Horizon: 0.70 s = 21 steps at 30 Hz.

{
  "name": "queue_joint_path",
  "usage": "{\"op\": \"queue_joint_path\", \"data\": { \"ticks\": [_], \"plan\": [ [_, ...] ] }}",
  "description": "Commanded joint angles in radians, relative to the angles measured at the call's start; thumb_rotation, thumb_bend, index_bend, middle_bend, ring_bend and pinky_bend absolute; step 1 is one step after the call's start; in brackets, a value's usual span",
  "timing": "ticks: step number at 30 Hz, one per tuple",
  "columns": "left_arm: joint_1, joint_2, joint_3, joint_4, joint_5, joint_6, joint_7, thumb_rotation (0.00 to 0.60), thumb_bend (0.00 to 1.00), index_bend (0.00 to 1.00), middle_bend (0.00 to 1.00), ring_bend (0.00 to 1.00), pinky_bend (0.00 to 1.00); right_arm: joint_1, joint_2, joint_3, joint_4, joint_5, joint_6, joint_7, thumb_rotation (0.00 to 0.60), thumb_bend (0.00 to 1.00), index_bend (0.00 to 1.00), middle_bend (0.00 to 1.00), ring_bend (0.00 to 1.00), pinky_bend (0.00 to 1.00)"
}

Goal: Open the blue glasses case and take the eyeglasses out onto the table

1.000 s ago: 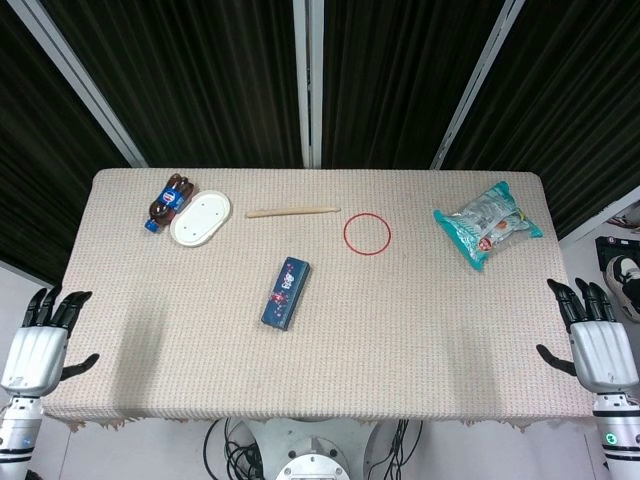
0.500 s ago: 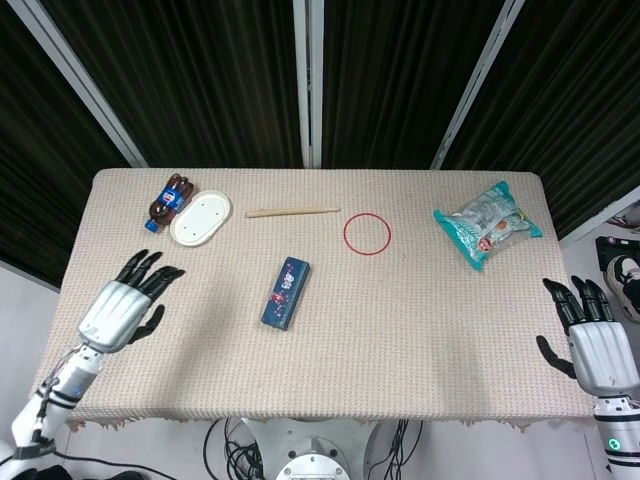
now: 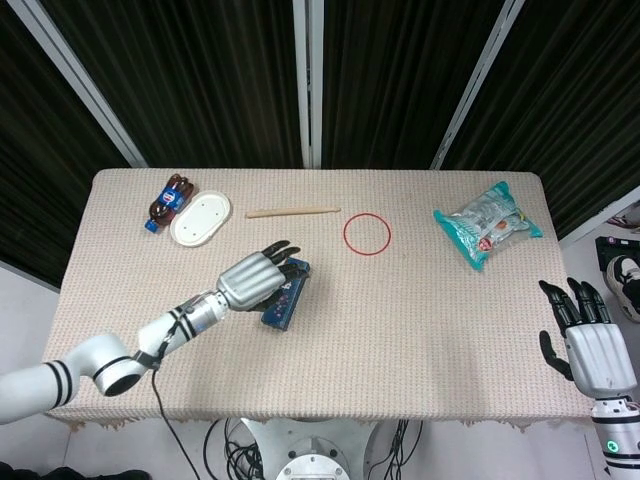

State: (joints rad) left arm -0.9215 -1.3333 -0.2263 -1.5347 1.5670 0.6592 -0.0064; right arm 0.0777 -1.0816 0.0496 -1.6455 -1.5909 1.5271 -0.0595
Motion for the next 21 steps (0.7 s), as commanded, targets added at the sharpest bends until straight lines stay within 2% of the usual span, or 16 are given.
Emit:
{"op": "queue_joint_path", "data": {
  "ticks": [1,12,21],
  "plan": [
    [-0.076,-0.08,-0.02,0.08,-0.079,-0.081,0.023,0.6,0.6,0.2,0.25,0.0,0.0,-0.002,0.0,0.0,0.003,0.002,0.003,0.005,0.6,0.48,0.02,0.16,0.0,0.07],
    [-0.18,-0.214,0.02,0.256,-0.237,-0.207,0.1,0.6,0.6,0.2,0.3,0.0,0.0,-0.008,-0.01,0.001,0.037,0.013,0.006,0.043,0.6,0.48,0.02,0.16,0.0,0.07],
    [-0.194,-0.222,0.06,0.297,-0.348,-0.216,0.166,0.6,0.6,0.2,0.33,0.0,0.0,-0.005,-0.012,0.004,0.042,0.014,0.005,0.051,0.6,0.48,0.02,0.16,0.0,0.07]
  ]
}}
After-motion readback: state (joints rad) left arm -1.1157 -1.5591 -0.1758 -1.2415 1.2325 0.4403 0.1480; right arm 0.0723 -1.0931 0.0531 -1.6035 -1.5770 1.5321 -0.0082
